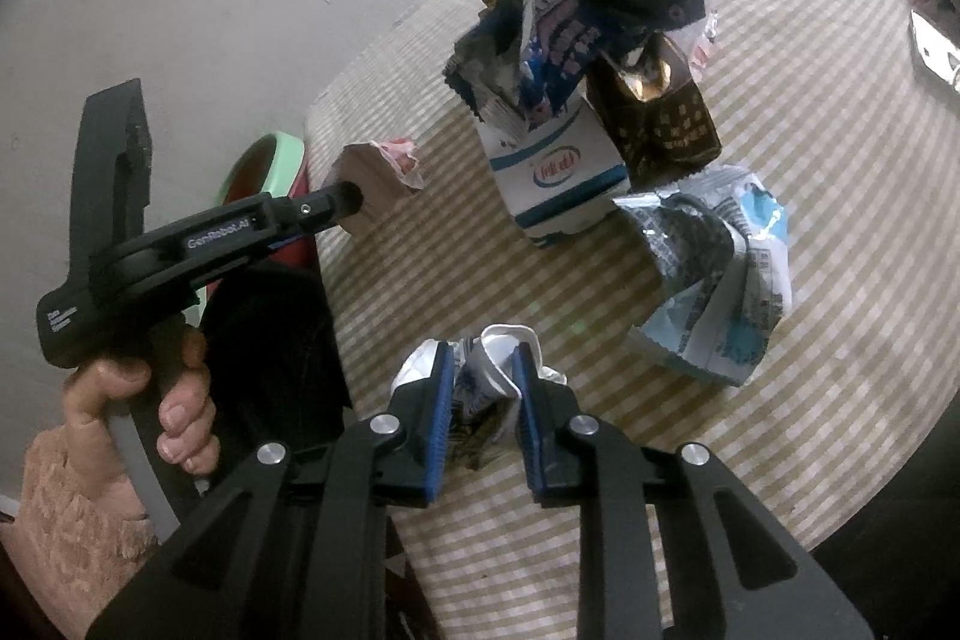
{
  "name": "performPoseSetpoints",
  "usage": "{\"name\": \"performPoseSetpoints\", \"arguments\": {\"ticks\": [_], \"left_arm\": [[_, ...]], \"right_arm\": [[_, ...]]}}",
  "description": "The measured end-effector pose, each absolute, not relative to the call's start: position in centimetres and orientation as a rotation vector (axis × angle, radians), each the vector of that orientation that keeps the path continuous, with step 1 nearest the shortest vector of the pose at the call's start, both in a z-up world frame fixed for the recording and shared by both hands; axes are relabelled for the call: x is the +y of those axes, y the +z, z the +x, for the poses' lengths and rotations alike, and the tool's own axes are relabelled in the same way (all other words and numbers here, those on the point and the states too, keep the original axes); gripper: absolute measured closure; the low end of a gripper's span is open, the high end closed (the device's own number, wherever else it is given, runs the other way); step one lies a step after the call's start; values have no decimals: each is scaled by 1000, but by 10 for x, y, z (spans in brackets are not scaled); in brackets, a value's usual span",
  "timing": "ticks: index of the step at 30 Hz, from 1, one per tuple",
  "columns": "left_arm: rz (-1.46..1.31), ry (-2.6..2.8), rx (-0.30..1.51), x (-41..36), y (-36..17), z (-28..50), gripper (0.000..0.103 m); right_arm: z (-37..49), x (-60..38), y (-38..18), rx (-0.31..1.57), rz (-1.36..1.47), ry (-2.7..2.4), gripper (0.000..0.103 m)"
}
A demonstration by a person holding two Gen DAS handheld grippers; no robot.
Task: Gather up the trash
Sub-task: 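Lift the held wrappers off the table with both tools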
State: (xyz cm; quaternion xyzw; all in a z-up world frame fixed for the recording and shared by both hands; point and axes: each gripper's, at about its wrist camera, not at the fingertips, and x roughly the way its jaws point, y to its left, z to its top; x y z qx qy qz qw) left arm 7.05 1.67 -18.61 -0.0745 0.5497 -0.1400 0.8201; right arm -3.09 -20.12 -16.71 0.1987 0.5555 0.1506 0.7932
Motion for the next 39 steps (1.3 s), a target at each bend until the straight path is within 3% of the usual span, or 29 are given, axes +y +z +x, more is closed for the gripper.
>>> {"name": "performPoseSetpoints", "arguments": {"ticks": [6,13,17,20,24,26,28,32,39], "left_arm": [[-130,-270,1100,18,-169,58,81],[-130,-255,1050,25,-155,50,81],[-154,-240,1040,33,-153,47,81],[-172,-230,1028,40,-150,45,81],[-185,-219,1010,46,-148,44,81],[-199,-218,1006,49,-148,44,81],[-207,-217,1006,51,-148,45,81],[-223,-214,1011,55,-151,45,81],[-245,-201,1005,63,-150,45,81]], "right_arm": [[-30,-196,-153,1145,385,306,83],[-29,-184,-140,1122,334,315,95],[-27,-180,-139,1125,333,326,96],[-27,-186,-139,1138,327,309,92],[-30,-193,-145,1179,308,287,62],[-32,-194,-150,1193,302,275,59],[-31,-191,-158,1224,286,270,50],[-26,-186,-173,1264,336,281,43],[-11,-191,-193,1297,567,255,40]]}}
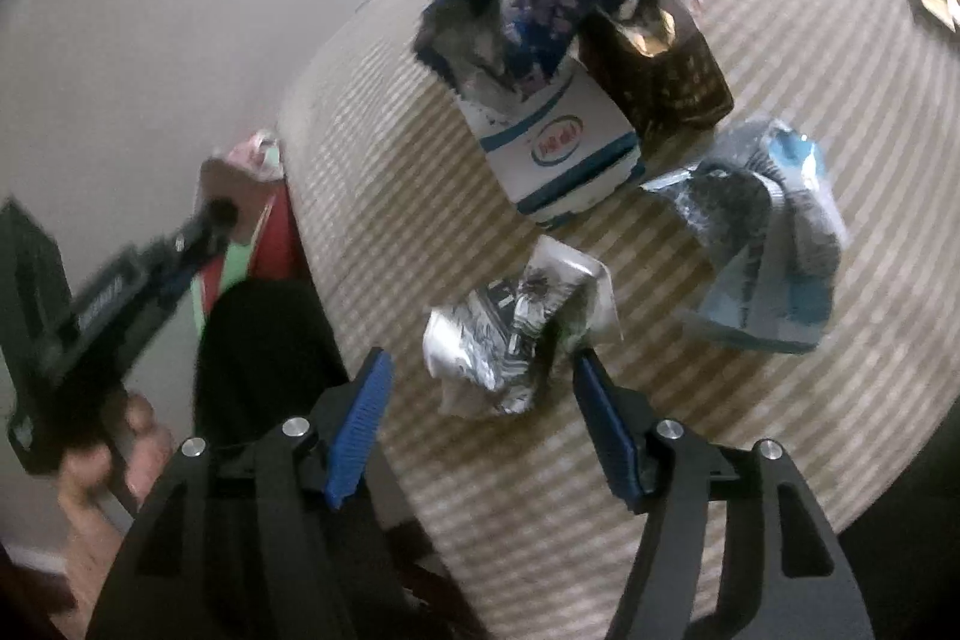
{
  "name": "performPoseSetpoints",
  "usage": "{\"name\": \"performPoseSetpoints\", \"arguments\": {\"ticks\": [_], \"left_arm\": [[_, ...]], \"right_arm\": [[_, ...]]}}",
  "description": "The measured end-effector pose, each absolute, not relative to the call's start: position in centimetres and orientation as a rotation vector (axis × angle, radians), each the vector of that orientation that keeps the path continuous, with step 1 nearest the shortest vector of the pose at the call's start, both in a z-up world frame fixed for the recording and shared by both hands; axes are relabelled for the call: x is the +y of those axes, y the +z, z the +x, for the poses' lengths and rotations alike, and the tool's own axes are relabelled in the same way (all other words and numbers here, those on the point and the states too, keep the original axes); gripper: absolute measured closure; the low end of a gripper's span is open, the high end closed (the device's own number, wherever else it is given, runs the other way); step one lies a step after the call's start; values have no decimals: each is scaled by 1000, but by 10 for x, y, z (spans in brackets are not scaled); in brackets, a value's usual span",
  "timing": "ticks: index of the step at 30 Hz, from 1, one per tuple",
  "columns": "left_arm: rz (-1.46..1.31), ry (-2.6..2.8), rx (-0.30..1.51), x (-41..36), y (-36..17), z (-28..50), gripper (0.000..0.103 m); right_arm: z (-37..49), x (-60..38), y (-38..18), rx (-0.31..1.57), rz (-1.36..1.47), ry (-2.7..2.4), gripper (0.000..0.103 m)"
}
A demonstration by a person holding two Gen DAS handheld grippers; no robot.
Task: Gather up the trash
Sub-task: 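Lift the held wrappers off the table with both tools, then carry the silver wrapper and pink-white paper over the green-rimmed bucket with both tools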
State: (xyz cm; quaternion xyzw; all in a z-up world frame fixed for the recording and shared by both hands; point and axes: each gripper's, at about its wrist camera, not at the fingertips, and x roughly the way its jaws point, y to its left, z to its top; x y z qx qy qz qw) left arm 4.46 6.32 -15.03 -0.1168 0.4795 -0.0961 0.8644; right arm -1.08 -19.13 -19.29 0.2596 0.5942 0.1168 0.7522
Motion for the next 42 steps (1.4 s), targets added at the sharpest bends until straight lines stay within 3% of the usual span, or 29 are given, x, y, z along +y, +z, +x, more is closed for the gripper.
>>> {"name": "performPoseSetpoints", "arguments": {"ticks": [11,15,16,17,30,42], "left_arm": [[-261,-197,1012,68,-154,45,81],[-260,-194,1011,67,-155,45,81],[-262,-193,1012,67,-155,45,81],[-263,-193,1011,68,-154,46,81],[-258,-145,951,86,-138,48,81],[-283,96,853,187,-119,44,81]], "right_arm": [[-4,-203,-199,1289,587,188,40],[-1,-188,-200,1267,526,214,56],[-1,-183,-197,1256,486,223,82],[0,-178,-195,1252,452,238,85],[3,-153,-148,1107,343,362,86],[57,-60,-112,1017,217,493,85]]}}
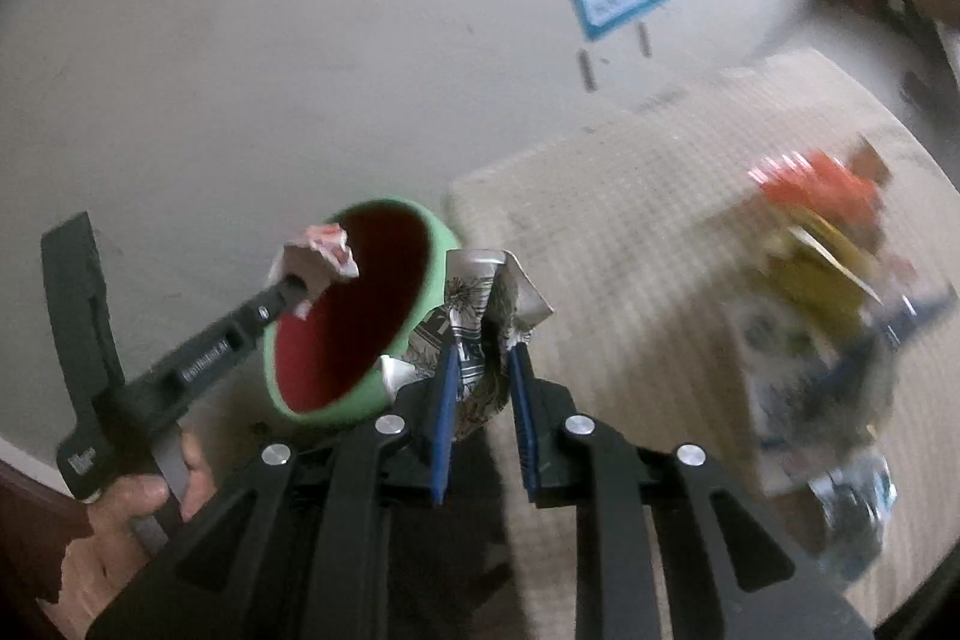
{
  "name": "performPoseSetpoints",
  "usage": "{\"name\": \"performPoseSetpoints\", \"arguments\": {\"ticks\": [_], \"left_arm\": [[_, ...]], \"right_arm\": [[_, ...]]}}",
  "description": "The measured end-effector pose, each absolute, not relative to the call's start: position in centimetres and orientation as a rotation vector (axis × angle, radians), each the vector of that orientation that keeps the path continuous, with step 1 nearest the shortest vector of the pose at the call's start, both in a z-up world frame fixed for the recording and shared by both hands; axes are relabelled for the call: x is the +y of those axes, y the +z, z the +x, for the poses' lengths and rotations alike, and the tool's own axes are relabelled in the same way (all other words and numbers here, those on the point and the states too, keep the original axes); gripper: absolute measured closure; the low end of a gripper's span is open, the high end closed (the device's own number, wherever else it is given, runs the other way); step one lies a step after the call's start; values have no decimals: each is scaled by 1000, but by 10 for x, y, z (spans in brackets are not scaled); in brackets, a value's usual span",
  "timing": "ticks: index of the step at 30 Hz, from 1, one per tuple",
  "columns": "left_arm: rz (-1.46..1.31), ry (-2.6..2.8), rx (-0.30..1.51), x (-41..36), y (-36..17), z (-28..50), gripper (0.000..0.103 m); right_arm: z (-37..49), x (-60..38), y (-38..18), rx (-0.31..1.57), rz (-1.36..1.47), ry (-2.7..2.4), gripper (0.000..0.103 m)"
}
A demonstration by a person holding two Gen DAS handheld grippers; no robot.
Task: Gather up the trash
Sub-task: 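Carry the silver wrapper and pink-white paper over the green-rimmed bucket with both tools, then open both tools over the bucket to drop the wrappers in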
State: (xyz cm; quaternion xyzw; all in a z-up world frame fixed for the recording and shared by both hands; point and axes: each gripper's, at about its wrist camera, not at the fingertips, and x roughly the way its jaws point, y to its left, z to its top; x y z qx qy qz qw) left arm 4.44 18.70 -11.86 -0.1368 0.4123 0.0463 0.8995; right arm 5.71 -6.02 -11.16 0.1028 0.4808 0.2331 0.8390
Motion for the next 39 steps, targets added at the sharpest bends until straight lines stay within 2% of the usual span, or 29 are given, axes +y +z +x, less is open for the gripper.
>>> {"name": "performPoseSetpoints", "arguments": {"ticks": [10,11,14,15,20,24,29,35,39], "left_arm": [[-307,206,891,236,-140,48,80],[-314,209,894,240,-141,48,79],[-330,236,894,248,-144,48,55],[-334,241,885,249,-143,47,55],[-334,241,889,249,-145,45,55],[-341,222,899,239,-146,45,55],[-323,147,903,207,-140,48,55],[-291,30,924,154,-136,50,55],[-250,-48,937,116,-134,51,55]], "right_arm": [[93,34,-113,1024,79,606,83],[95,40,-114,1024,73,616,82],[102,51,-115,1024,71,637,79],[103,53,-115,1025,73,639,74],[100,53,-112,1015,77,634,73],[90,39,-108,1013,90,618,72],[62,3,-102,985,75,564,64],[14,-79,-118,993,11,382,63],[-11,-147,-133,1025,-9,187,55]]}}
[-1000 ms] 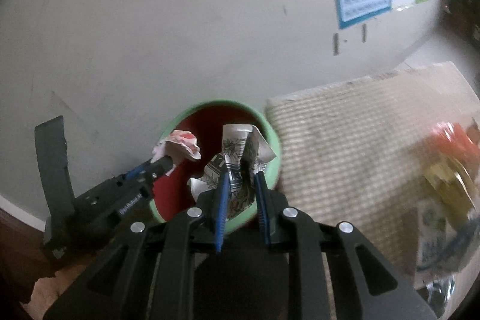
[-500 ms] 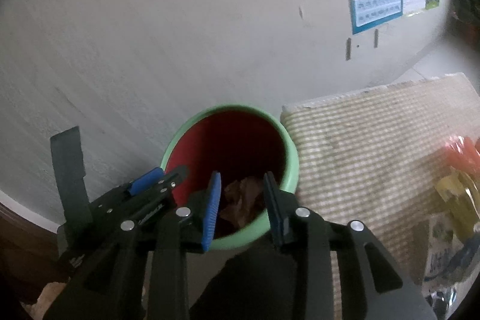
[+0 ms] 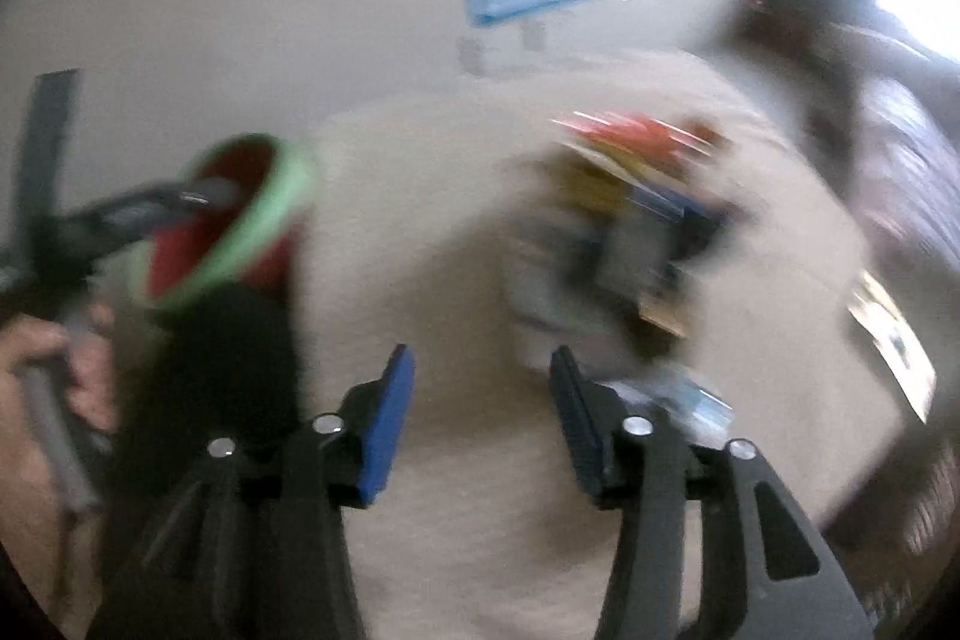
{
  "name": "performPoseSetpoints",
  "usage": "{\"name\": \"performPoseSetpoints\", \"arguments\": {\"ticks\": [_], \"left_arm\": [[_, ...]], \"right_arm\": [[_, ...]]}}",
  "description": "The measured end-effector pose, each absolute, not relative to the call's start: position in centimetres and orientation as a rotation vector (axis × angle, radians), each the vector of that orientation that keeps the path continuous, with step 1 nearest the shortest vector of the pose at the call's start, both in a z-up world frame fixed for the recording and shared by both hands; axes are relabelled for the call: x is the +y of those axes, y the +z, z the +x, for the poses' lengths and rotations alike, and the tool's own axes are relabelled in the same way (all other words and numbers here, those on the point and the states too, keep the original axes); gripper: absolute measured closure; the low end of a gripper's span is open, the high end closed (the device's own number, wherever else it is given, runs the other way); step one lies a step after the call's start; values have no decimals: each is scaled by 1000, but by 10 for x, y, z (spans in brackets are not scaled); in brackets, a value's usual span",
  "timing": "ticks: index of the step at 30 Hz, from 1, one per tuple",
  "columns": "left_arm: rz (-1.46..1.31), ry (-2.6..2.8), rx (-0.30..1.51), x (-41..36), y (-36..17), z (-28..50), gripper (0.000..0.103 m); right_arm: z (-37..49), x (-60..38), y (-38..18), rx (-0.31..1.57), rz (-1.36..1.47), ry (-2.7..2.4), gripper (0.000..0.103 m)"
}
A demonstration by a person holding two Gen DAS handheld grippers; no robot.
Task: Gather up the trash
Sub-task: 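Open both tools over the bucket to drop the wrappers in, then grasp a white-blue torn wrapper with the right tool while the left grasps a blue snack bag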
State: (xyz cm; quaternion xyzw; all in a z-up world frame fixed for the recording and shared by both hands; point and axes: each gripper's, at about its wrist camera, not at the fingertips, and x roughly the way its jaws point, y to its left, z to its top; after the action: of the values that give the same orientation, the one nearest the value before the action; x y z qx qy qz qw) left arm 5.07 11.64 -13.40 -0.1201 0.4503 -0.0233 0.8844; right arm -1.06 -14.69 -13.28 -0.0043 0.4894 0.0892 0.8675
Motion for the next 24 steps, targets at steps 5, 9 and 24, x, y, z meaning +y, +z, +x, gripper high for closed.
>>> {"name": "performPoseSetpoints", "arguments": {"ticks": [5,9,24], "left_arm": [[-227,-128,966,72,-135,51,55],[-178,-191,968,41,-130,47,51],[10,-506,958,-103,-113,64,46]], "right_arm": [[-13,-229,-163,1120,131,-5,53],[-4,-246,-183,1160,235,15,53],[-17,-252,-183,1064,315,67,81]]}}
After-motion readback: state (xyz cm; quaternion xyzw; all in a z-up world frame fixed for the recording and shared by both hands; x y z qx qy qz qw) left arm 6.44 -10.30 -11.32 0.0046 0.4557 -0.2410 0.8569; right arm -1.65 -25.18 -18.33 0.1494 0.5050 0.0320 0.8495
